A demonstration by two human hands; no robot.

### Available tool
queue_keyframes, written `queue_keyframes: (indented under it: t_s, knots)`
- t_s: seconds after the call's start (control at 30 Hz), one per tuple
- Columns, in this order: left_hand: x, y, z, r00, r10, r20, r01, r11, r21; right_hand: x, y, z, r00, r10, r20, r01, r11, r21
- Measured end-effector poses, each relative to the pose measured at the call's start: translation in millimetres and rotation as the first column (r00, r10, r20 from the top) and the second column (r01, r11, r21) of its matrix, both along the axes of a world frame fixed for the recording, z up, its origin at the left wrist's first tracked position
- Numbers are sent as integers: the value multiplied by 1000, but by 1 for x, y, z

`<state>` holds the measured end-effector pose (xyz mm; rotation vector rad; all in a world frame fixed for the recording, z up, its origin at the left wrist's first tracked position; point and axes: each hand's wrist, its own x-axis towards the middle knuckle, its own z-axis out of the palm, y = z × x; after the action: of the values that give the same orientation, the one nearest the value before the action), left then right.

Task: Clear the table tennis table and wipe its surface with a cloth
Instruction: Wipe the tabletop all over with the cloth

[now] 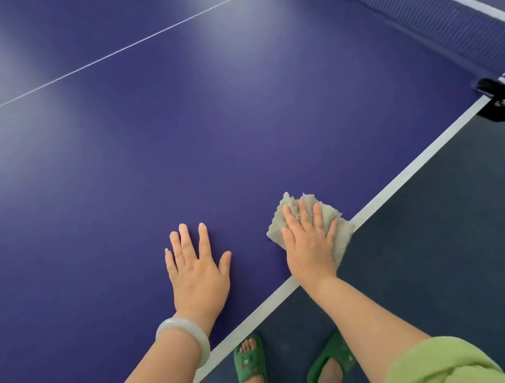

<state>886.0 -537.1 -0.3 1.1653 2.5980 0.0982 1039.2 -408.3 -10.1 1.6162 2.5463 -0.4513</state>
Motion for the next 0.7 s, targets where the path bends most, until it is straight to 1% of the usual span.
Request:
queue_keyframes:
  t_s: [0.03,0.1,0.13,0.17,0.2,0.23,0.27,0.3,0.33,0.37,0.4,0.43,0.47,0.5,0.6,0.67,0.7]
  knots:
    - [-7,-7,-3,1000,-19,20,20,1000,-17,-5,-20,0,994,104,-10,-104,994,14]
    - [-17,-18,-9,995,-83,55,84,996,-17,1,-61,0,954,299,-18,-298,954,34]
    - [-20,-21,-11,992,-105,73,106,994,-7,12,-75,0,930,367,-13,-366,929,47]
    - [-22,-22,-12,990,-116,86,116,993,-1,24,-79,1,918,397,3,-397,917,52]
    - [-23,-22,-13,989,-120,89,120,993,-1,35,-72,1,919,393,17,-393,918,57]
    - [-23,-22,-14,989,-121,84,121,993,-4,44,-59,-1,937,347,41,-349,934,74]
    - [-23,-21,-14,990,-121,79,122,993,-7,49,-41,-1,965,256,63,-260,964,65]
    - [-23,-21,-13,989,-123,78,124,992,-11,49,-23,0,989,123,84,-127,991,45]
    - [-23,-21,-13,989,-125,82,126,992,-11,45,-8,2,995,-22,96,19,1000,23]
    - [-23,-22,-12,988,-125,90,126,992,-8,38,0,3,987,-131,96,132,991,5]
    - [-23,-22,-12,988,-124,97,125,992,-7,28,-1,5,976,-204,71,205,979,-12]
    - [-24,-23,-12,987,-125,99,127,992,-11,17,-10,6,970,-244,24,244,969,-27]
    - [-24,-23,-12,987,-127,96,129,992,-14,7,-27,4,971,-240,0,240,970,-23]
    - [-24,-23,-12,988,-128,92,129,992,-13,-1,-51,1,980,-200,-13,200,980,1]
    - [-24,-23,-12,988,-129,85,129,992,-3,-15,-131,-3,999,-7,-47,8,1000,29]
    - [-23,-23,-12,988,-135,75,136,991,-5,-11,-154,-5,992,85,-96,-84,996,9]
    - [-23,-23,-12,988,-136,69,137,991,-7,-8,-152,-4,990,100,-100,-100,995,3]
